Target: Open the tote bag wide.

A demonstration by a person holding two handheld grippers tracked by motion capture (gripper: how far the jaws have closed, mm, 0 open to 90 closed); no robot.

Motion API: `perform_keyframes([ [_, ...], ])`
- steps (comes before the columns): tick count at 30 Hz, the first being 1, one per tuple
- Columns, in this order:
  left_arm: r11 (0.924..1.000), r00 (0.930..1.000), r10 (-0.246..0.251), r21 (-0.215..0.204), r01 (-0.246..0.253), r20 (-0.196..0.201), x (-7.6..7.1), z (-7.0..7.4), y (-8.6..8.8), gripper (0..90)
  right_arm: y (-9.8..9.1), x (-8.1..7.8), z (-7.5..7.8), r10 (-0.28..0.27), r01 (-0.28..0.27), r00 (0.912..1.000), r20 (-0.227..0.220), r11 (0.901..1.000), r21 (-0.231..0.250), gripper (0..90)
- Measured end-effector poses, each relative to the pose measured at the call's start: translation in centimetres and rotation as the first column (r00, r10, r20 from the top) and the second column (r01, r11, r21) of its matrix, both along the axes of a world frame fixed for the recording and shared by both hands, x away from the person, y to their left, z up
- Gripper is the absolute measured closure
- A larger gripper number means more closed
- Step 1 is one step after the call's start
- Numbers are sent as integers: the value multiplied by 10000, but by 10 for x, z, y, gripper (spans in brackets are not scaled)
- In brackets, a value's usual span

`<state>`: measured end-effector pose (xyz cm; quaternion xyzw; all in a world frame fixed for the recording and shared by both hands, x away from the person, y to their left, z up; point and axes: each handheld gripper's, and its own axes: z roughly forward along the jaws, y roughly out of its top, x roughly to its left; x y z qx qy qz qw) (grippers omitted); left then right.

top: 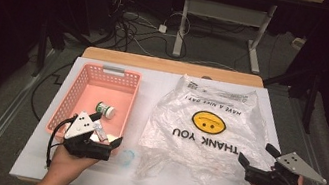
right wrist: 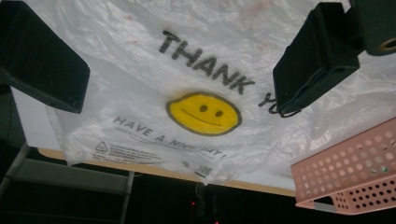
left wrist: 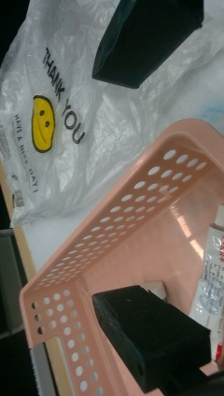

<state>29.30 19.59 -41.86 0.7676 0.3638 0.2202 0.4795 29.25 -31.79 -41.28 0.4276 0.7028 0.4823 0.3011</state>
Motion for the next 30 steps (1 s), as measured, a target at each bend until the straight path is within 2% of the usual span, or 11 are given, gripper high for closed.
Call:
perform_keyframes([
  [2,10000,9999,-57,56,58,-161,0,0,2,0,-7,-3,1,-182,183,9998,-58,9997,172,61],
  [5,9998,9999,3,193,1,-170,-2,-1,5,0,-17,-9,-2,-449,446,9985,-312,9990,-99,76],
  [7,10000,9996,81,-49,-82,-259,-2,-1,8,0,-23,-13,-6,-591,578,9967,-550,9980,-244,87],
  [11,9999,9998,-94,-129,92,-191,-3,-1,8,0,-33,-19,-17,-837,794,9922,-926,9956,-493,98],
  [13,9997,9998,-197,-108,196,-102,-4,0,8,0,-38,-20,-19,-1021,988,9896,-1013,9944,-368,108],
  [15,9998,9997,-222,17,222,-65,-5,-1,8,0,-43,-21,-23,-1243,1202,9856,-1145,9918,-427,115],
  [17,9997,9996,-256,-43,255,-99,-6,-1,8,0,-47,-21,-26,-1359,1307,9824,-1280,9902,-485,124],
  [20,9997,9997,-228,-110,228,-5,-6,0,7,0,-57,-22,-30,-1667,1606,9742,-1521,9857,-515,165],
  [24,9994,9992,-353,39,353,183,-6,3,1,0,-74,-24,-38,-2074,2024,9554,-2103,9782,-456,274],
  [27,9994,9991,-339,51,338,246,-6,5,-2,0,-83,-25,-45,-2149,2171,9418,-2583,9759,-203,328],
  [30,9991,9987,-424,20,424,268,-3,5,-5,0,-85,-25,-50,-2234,2255,9321,-2853,9739,-258,373],
])
